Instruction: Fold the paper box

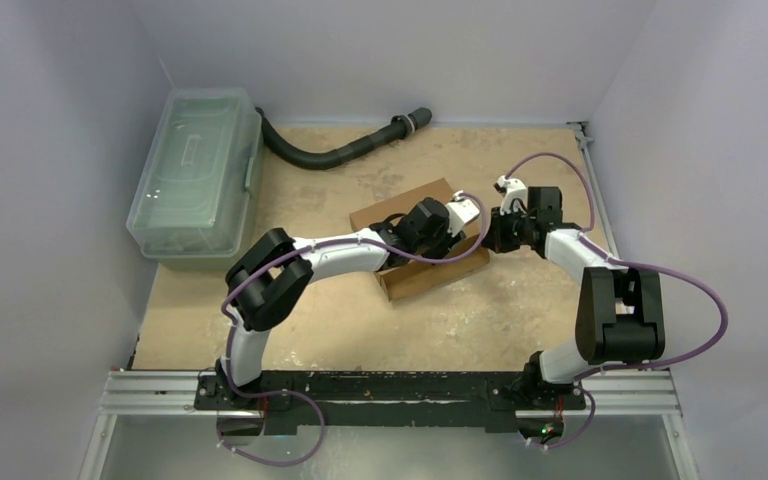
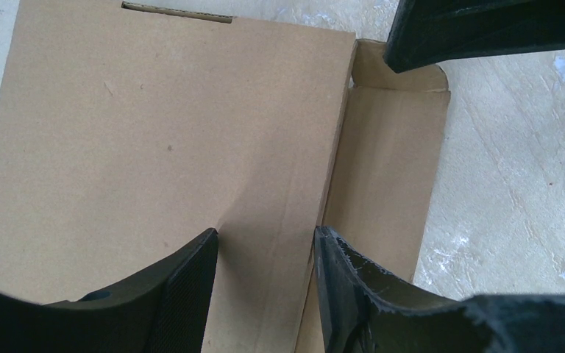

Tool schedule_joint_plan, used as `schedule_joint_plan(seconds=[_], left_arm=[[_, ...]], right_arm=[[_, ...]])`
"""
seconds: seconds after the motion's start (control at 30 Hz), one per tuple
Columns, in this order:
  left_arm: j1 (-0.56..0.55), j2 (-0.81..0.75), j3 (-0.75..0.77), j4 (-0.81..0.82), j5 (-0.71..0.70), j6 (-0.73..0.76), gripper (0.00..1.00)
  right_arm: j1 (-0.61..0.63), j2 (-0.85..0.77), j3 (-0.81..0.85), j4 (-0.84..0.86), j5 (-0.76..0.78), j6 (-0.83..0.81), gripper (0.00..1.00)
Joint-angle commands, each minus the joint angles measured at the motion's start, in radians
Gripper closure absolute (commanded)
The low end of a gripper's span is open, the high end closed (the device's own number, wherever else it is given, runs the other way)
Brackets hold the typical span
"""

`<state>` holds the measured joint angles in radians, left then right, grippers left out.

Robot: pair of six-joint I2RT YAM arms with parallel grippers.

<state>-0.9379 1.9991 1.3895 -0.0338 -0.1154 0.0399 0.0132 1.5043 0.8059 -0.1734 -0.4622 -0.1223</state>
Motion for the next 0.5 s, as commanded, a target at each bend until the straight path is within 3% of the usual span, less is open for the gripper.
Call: schedule_joint_plan(seconds=[0.0,0.47], left_arm=[[0.013,0.029,0.029,-0.004,0.032,-0.059,0.52],[0.02,0.036,0.039,-0.017,0.061,-0.066,0.53]], right_arm=[[0.018,-0.004,0.026,-0.033,-0.015,-0.013,1.0],[0.039,-0.002,0.032,-0.044,0.006,-0.017,1.0]])
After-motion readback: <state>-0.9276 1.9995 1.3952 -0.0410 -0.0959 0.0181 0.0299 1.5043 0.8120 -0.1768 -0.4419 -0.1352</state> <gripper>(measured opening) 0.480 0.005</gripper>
